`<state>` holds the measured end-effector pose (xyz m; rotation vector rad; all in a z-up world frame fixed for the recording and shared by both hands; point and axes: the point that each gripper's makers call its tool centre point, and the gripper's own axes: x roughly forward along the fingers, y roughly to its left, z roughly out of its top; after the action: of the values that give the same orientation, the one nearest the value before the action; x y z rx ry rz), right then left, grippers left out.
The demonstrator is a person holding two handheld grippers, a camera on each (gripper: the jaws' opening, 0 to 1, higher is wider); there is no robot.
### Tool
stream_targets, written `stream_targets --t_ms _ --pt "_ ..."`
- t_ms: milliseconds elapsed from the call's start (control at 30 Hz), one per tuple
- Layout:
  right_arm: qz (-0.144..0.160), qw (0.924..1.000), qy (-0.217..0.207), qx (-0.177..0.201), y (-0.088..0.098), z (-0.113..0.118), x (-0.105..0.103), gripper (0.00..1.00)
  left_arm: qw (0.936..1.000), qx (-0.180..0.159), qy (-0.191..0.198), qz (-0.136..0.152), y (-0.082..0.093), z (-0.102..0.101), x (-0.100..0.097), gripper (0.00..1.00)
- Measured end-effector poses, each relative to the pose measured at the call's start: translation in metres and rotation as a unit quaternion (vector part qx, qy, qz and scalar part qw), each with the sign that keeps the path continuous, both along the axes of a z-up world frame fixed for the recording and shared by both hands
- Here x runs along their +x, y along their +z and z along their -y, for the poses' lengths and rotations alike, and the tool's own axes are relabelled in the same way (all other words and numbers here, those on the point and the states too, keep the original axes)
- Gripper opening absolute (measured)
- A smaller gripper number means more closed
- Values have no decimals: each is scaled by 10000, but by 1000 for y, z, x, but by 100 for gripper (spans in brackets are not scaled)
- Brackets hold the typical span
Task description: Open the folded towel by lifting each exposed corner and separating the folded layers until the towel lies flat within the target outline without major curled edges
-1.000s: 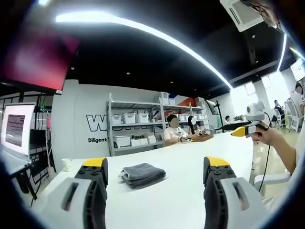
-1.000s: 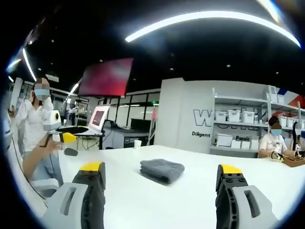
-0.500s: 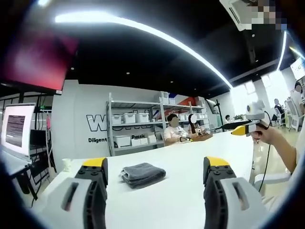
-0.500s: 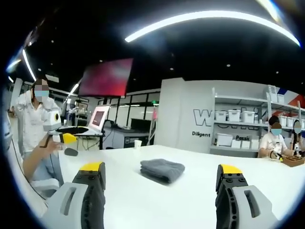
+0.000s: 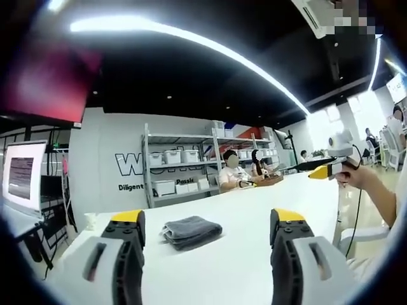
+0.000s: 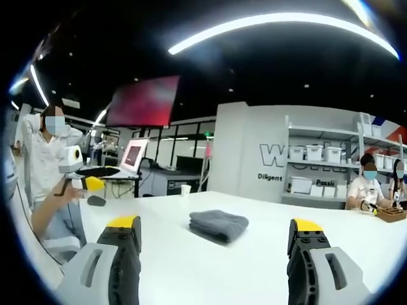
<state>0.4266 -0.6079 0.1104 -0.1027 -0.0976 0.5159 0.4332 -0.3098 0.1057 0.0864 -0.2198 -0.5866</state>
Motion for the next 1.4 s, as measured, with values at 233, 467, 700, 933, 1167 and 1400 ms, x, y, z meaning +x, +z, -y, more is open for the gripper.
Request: stream_targets --t_ms 233,467,700,933,1167,1400 --pt "93 9999 41 30 5 -2 -4 94 10000 -89 -15 -26 -2 0 3 84" --pt "71 10000 31 -12 4 -3 -4 95 10000 -46 -13 -45 -3 0 4 83" --pt "89 10000 27 -10 5 -3 -5 95 10000 -56 -33 -53 -3 0 3 82" --pt "166 9998 73 -58 10 -10 -10 96 10000 -58 -59 -52 -2 2 1 82" --pt "114 9999 79 -51 8 -9 -9 95 10000 -64 -57 -50 -2 2 1 82" --pt "142 9998 85 -57 10 -9 -10 95 10000 -63 -48 -51 -1 0 1 81"
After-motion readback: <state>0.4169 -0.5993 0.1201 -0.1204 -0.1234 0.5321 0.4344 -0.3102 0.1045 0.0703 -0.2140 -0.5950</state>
